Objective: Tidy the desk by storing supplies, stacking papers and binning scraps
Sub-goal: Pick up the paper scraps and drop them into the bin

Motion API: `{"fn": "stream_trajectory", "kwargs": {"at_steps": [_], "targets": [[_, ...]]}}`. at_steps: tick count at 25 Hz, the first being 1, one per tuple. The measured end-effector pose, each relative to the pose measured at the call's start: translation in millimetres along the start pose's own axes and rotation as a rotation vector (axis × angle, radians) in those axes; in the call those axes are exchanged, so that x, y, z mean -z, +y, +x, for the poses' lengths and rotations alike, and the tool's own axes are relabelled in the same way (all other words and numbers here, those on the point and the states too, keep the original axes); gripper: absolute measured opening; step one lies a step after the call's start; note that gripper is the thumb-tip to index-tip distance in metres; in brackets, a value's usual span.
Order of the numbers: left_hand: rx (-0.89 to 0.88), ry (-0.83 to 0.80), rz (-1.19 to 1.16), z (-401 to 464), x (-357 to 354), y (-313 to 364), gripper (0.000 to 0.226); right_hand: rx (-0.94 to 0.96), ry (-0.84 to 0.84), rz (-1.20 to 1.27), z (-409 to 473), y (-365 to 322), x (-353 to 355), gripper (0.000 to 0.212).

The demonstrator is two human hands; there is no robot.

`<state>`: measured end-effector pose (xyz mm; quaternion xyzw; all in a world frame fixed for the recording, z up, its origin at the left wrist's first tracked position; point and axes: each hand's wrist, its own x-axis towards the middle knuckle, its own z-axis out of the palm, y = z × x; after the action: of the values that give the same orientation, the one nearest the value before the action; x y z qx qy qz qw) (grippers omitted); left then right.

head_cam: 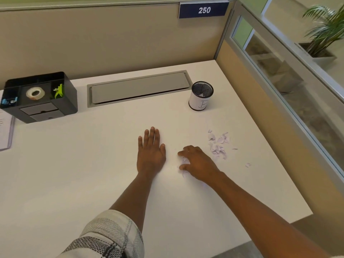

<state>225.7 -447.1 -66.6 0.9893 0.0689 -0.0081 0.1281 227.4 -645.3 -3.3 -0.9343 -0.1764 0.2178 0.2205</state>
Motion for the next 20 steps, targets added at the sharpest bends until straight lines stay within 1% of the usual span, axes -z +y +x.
{"fn": "stream_trajectory", "kwargs": {"at_steps": [1,3,5,7,15,17,18,20], "targets": [[0.002,0.003,0.002,0,0,0,0.062,-0.001,-0.042,-0.026,-4,0,-1,0.054],[0.002,0.000,-0.004,0,0,0,0.063,0.022,-0.065,-0.112,-10,1,-2,0.055],[0.000,0.002,-0.009,0,0,0,0.063,0.064,-0.017,-0.188,-13,2,-4,0.045],[0.000,0.002,-0.005,0,0,0,0.063,0.095,0.041,-0.198,-13,1,-5,0.034],[0.000,0.007,-0.012,-1,1,1,0.063,0.123,0.148,-0.253,2,9,-5,0.025],[-0.001,0.007,-0.010,-1,1,1,0.063,0.125,0.153,-0.226,8,11,-3,0.022],[-0.003,0.008,-0.009,-1,1,0,0.063,0.109,0.166,-0.170,11,12,-2,0.022],[-0.007,0.009,-0.009,-1,1,0,0.063,0.038,0.217,0.029,18,10,5,0.021]]}}
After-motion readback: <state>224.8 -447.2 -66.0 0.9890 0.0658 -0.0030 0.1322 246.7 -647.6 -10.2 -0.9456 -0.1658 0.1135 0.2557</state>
